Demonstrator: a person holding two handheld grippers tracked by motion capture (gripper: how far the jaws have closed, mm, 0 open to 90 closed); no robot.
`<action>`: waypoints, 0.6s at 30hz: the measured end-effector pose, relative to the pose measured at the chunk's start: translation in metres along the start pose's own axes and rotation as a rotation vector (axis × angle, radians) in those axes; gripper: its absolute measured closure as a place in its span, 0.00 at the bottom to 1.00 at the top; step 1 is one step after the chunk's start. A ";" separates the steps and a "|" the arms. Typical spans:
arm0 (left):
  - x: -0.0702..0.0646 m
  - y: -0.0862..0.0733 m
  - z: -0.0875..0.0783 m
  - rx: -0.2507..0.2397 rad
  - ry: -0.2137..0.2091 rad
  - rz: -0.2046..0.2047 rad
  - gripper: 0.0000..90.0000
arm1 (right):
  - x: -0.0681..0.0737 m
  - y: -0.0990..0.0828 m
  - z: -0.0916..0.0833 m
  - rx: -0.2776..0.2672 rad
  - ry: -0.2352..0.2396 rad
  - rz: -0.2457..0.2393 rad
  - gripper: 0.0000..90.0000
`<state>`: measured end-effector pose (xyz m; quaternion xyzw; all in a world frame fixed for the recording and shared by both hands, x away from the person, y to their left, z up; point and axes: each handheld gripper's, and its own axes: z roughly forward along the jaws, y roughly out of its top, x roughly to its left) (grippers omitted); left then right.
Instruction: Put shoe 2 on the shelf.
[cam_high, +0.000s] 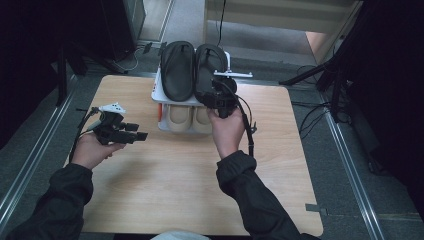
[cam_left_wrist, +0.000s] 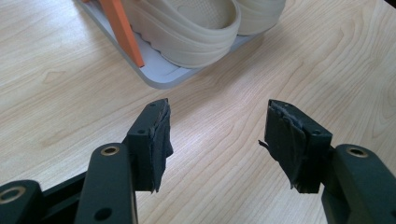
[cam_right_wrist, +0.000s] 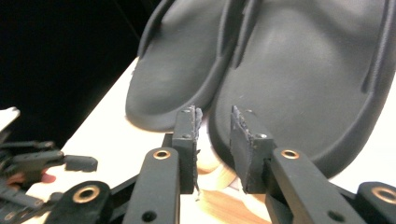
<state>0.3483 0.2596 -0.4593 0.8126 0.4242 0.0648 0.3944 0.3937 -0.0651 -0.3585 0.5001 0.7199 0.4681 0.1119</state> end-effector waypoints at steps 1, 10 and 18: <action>0.000 0.000 0.000 -0.001 0.000 -0.002 0.46 | 0.002 -0.002 -0.002 0.002 0.010 0.001 0.82; 0.000 0.000 0.000 0.000 0.000 0.002 0.46 | 0.013 -0.029 -0.011 0.033 0.057 -0.042 0.81; -0.001 0.000 0.000 0.002 0.003 0.001 0.46 | 0.001 -0.057 -0.013 0.059 0.106 -0.058 0.82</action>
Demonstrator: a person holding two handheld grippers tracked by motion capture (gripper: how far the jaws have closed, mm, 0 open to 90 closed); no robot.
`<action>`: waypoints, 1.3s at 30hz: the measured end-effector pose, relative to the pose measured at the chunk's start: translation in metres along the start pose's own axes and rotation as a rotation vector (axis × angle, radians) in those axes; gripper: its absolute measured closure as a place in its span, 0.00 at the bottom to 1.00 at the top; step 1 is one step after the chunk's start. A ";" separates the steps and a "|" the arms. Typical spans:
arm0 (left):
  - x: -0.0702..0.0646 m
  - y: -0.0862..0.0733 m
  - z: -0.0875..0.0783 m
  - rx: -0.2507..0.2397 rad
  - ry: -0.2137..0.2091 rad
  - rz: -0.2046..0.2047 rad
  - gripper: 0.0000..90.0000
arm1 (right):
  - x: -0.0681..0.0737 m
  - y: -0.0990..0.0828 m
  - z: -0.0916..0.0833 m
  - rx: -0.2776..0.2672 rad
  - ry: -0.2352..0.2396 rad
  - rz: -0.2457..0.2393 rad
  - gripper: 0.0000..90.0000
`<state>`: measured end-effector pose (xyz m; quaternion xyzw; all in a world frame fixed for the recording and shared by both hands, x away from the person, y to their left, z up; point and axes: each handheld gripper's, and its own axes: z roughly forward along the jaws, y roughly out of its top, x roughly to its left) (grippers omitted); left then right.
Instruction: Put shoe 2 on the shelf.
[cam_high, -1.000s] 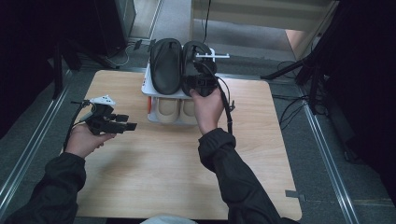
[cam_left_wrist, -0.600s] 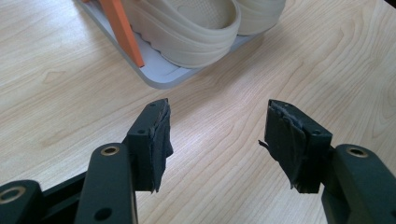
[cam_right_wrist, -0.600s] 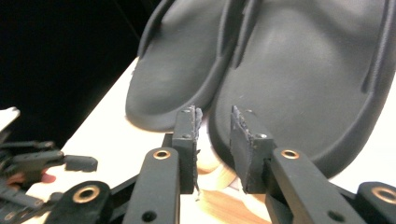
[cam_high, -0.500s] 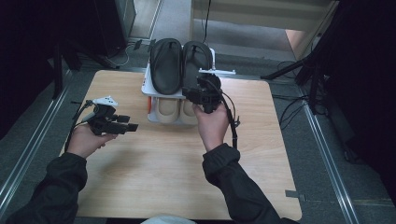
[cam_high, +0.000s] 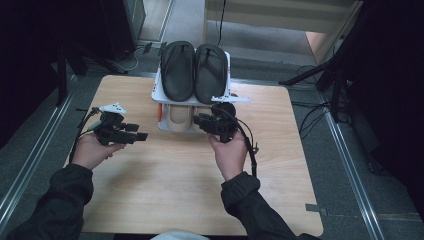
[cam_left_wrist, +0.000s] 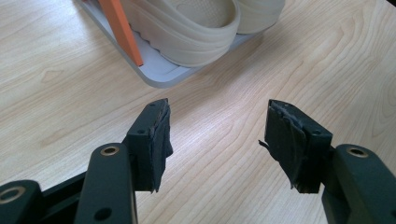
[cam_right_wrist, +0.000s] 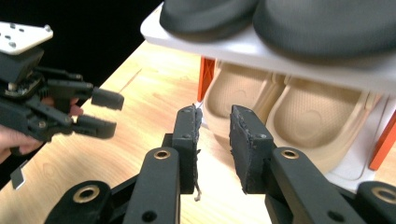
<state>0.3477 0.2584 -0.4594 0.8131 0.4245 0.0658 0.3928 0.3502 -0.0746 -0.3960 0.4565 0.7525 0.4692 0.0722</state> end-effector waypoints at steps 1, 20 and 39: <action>0.000 0.000 0.000 0.000 -0.001 0.000 0.46 | -0.001 -0.004 0.000 0.006 0.001 -0.004 0.82; -0.011 -0.004 0.008 0.019 -0.019 -0.006 0.46 | -0.030 -0.070 -0.003 0.056 0.068 -0.070 0.79; -0.030 -0.021 0.011 0.000 -0.003 0.003 0.45 | -0.061 -0.107 -0.008 0.054 0.115 -0.028 0.73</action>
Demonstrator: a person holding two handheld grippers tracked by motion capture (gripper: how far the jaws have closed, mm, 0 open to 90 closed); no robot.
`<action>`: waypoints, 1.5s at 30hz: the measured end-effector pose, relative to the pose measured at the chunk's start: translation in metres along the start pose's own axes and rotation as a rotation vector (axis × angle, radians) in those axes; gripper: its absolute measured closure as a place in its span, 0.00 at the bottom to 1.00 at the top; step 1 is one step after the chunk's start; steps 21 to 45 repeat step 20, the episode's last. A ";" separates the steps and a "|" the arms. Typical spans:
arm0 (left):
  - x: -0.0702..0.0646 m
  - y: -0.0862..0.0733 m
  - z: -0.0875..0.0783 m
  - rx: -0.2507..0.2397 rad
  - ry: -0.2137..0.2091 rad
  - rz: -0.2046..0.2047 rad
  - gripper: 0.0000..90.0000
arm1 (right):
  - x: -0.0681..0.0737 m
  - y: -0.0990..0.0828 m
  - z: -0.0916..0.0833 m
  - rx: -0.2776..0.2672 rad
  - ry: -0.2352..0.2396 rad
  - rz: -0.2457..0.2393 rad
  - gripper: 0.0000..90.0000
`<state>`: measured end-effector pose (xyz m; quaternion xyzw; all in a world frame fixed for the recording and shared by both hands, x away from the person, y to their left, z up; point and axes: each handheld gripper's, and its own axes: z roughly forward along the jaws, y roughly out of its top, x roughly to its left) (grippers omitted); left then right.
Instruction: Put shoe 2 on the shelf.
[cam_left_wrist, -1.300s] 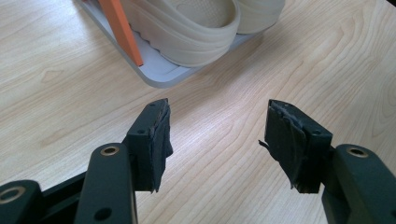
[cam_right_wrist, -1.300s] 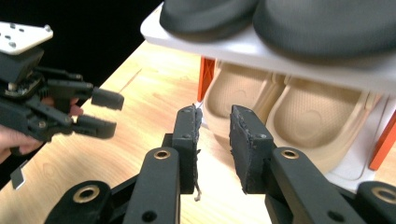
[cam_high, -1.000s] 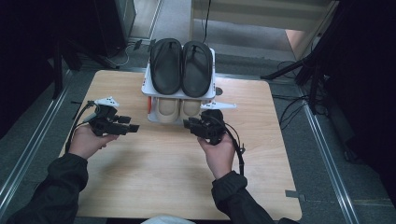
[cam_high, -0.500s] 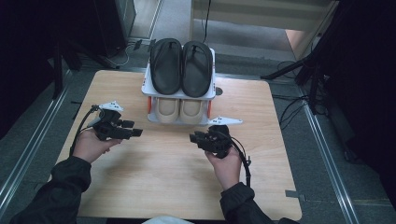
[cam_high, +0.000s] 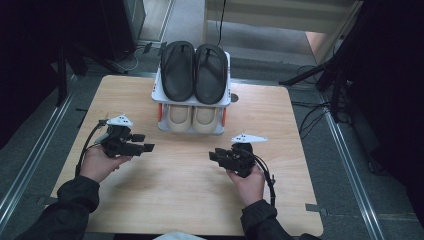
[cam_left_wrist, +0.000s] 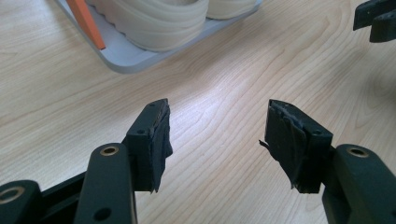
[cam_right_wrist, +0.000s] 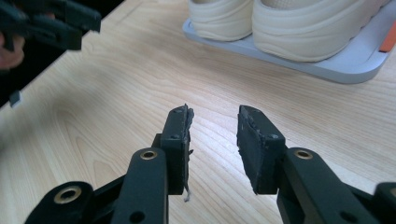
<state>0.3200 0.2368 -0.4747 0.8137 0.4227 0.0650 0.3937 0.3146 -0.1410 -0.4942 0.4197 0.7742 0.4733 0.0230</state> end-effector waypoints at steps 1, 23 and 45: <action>0.000 -0.001 0.001 0.004 0.001 -0.005 0.45 | -0.001 -0.001 0.001 -0.004 0.005 0.014 0.73; -0.001 -0.003 0.005 0.005 -0.005 -0.008 0.44 | -0.011 -0.001 0.002 -0.002 -0.001 0.027 0.67; -0.001 -0.003 0.005 0.005 -0.005 -0.008 0.44 | -0.011 -0.001 0.002 -0.002 -0.001 0.027 0.67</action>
